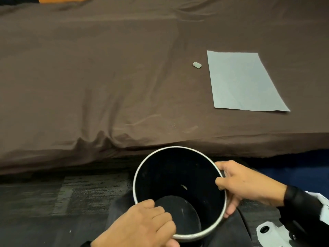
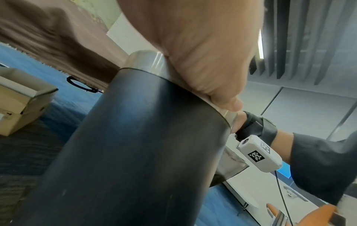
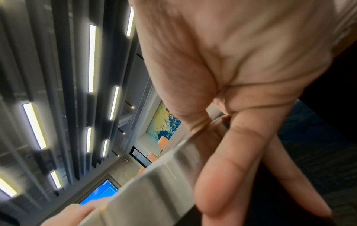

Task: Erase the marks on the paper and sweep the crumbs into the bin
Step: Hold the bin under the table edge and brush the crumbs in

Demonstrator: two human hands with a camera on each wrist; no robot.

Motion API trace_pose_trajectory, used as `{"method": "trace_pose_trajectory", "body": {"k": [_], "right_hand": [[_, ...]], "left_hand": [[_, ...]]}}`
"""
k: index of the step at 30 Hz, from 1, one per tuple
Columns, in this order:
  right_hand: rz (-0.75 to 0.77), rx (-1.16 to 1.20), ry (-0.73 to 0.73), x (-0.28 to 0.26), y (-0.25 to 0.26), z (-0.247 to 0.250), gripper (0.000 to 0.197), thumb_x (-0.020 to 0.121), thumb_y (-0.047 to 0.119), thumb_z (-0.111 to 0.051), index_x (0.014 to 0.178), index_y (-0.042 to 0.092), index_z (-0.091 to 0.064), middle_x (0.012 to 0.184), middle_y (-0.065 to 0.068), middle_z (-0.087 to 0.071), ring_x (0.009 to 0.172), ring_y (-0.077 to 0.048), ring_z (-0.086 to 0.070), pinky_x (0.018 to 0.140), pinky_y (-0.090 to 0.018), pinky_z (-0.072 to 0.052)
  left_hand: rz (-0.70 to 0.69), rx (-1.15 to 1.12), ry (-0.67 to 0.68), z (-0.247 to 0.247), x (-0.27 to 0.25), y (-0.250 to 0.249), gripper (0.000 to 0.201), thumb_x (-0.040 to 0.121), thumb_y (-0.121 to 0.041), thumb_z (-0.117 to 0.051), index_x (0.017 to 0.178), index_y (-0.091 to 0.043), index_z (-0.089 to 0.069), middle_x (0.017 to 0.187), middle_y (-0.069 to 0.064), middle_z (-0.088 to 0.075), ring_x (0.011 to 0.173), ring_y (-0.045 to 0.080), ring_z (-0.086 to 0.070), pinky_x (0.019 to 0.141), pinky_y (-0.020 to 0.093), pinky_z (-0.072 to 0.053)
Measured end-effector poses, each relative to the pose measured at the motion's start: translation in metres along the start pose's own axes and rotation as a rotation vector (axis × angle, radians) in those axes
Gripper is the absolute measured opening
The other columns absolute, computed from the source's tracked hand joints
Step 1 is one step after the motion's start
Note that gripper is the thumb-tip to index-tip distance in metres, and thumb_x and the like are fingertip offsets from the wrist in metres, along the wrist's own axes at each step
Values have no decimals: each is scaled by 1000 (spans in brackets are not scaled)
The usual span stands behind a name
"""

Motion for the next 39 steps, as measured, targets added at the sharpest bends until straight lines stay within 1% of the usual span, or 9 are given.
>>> {"method": "trace_pose_trajectory", "body": {"k": [8,16,22,24,27,29,33,35,39], "right_hand": [[-8,-17,2,0,8,-2,32,88,-4,-34,114,5,-50,84,-27,-71,70,-44,-69,59,-39,-60],[-28,29,8,-1,10,-7,32,86,-8,-31,112,-3,-50,84,-33,-69,69,-46,-68,58,-39,-61],[-91,-30,-42,-2,15,-10,27,91,-2,-33,112,-3,-51,81,-30,-70,69,-42,-70,56,-34,-60],[-95,-240,-132,-6,22,-6,22,97,16,-43,108,1,-56,71,-22,-71,64,-36,-71,59,-35,-60],[86,-674,-424,-10,47,6,46,92,48,-49,96,6,-66,67,-13,-72,57,-22,-70,69,-35,-58],[299,-829,-643,-8,69,12,53,91,54,-45,112,10,-63,95,-12,-72,87,-25,-69,84,-38,-53],[400,-1060,-465,24,91,18,67,97,46,-40,153,16,-16,159,-5,-19,146,-20,-18,118,-40,-19],[374,-1166,-369,43,94,21,71,99,45,-38,154,15,-4,162,-3,3,148,-18,2,120,-43,-7],[358,-1275,-293,68,96,19,70,101,42,-31,153,12,6,160,-3,15,147,-18,13,120,-44,0]], "left_hand": [[133,-166,-353,-5,12,-3,48,92,-34,-57,50,-16,-40,51,-1,-32,48,14,-26,50,26,-19],[159,-271,-372,1,17,2,65,82,-54,-69,46,-15,-33,47,-3,-26,43,13,-22,42,28,-19],[128,-267,-385,1,16,5,64,82,-47,-76,46,-15,-34,47,-2,-27,42,14,-23,39,31,-20],[127,-266,-403,1,18,5,64,81,-47,-77,45,-15,-34,47,-2,-28,42,14,-22,39,31,-20],[129,-266,-435,1,19,5,65,80,-46,-78,45,-16,-34,46,-2,-27,43,13,-21,39,30,-20],[131,-279,-464,2,20,7,65,80,-45,-79,45,-16,-33,46,-3,-26,43,12,-21,39,29,-19],[147,-283,-495,3,18,10,65,80,-45,-78,44,-15,-33,45,-2,-26,42,13,-21,38,30,-21],[148,-287,-512,3,18,11,64,80,-44,-79,45,-15,-33,46,-2,-26,43,13,-20,39,30,-20],[150,-305,-532,6,18,13,64,79,-43,-79,44,-15,-33,46,-3,-27,47,10,-19,42,27,-19]]}}
Point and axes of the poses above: each hand's wrist, its own x-axis towards the middle knuckle, its own z-axis out of the back of the hand, y = z × x, the point moved 1 cm from there along x, towards the middle knuckle
